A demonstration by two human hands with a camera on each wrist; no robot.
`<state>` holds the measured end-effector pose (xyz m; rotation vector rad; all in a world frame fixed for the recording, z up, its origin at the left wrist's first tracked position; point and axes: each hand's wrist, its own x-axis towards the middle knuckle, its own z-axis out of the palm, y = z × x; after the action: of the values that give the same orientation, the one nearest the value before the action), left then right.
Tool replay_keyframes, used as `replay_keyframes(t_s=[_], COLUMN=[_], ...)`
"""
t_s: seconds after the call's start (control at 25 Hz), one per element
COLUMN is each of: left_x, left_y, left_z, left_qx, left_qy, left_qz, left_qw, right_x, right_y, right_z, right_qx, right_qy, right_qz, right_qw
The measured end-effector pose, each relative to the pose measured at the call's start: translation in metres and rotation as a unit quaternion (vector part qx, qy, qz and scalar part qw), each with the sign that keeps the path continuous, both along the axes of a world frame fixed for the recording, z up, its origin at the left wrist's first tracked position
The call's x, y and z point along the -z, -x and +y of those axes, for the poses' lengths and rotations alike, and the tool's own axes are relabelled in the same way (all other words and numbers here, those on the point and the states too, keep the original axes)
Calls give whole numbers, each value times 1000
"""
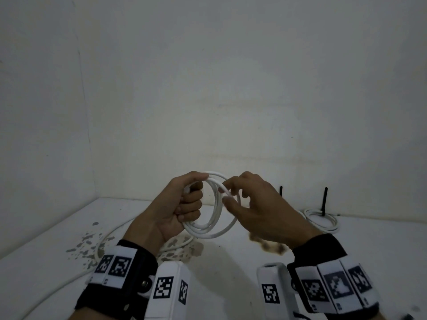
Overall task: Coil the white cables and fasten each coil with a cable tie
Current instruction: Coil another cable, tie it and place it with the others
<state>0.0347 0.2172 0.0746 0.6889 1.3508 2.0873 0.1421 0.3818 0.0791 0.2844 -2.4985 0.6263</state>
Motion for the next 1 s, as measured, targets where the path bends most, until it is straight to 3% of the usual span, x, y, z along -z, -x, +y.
replay_keyframes(t_s=[0.08,0.16,0.28,0.36,0.48,0.6,0.76,0.88,1.0], left_x=[-1,-2,-4,-7,-9,-5,-3,-5,-4], left_y=[-1,-4,-10,-13,-12,-9,-8,-8,-9], left_z=[-2,-3,-3,-3,-4,-6,-7,-7,-8], left_qx=[7,33,65,65,24,27,150,194,197], left_qy=[-2,-13,-30,-33,-15,-2,-26,-39,-54], left_qz=[-4,-18,-24,-19,-11,-18,-44,-43,-39], left_qw=[1000,999,997,997,1000,999,987,979,978], right_x=[-1,1,10,15,10,6,15,25,25], right_y=[-2,-1,6,10,9,6,12,20,23], right_z=[7,13,11,6,0,1,0,-3,-8], right_qx=[12,33,39,-9,-82,-43,-71,-49,-20], right_qy=[-21,20,126,231,346,252,296,205,162], right_qz=[-23,-3,71,88,19,35,82,205,250], right_qw=[999,999,989,969,935,966,949,956,954])
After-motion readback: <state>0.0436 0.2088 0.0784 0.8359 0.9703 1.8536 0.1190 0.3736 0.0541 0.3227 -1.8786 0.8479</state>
